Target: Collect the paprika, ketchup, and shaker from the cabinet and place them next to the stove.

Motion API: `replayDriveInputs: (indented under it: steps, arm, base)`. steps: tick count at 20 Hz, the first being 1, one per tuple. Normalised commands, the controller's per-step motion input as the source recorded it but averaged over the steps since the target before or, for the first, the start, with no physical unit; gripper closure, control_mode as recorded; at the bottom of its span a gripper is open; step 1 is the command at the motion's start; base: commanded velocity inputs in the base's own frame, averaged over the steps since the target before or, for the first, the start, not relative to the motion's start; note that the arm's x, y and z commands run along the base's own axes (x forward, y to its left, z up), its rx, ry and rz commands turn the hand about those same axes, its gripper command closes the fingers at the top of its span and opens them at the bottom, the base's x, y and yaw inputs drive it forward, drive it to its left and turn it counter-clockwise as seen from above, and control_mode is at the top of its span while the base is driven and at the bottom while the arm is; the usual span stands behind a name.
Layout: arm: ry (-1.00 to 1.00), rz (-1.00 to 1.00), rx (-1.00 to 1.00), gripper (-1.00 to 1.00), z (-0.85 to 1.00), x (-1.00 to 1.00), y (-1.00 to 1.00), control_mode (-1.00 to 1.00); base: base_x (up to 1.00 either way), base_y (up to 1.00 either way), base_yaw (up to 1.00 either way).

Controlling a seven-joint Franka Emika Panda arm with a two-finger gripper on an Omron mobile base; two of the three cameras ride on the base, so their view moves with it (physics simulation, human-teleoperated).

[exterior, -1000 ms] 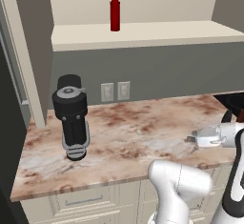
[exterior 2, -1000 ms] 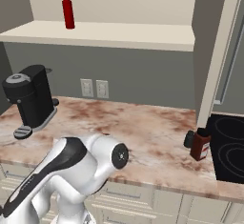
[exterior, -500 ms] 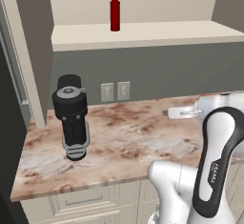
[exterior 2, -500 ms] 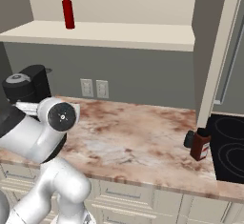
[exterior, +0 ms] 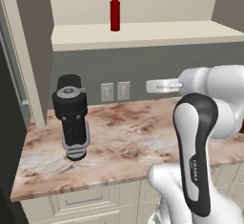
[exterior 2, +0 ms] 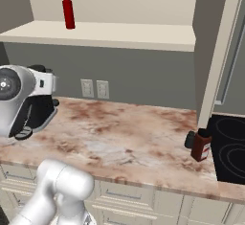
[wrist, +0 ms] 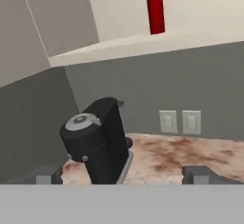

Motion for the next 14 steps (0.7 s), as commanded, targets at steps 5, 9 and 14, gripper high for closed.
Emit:
replayDriveInputs:
  steps: [5,9,14]
  arm:
    - [-0.10,-0.12,-0.20,-1.00,0.65,0.04,0.00,-1.00]
    - [-0.10,-0.06,-0.07,-1.00,0.27,-0.06,0.00,-1.00]
    - [-0.02,0.00,0.00,-1.00,0.04,0.07,0.18,-1.00]
  base:
    - [0.00,0.00,0.00]
    - [0.00,0.00,0.00]
    - [0.00,0.00,0.00]
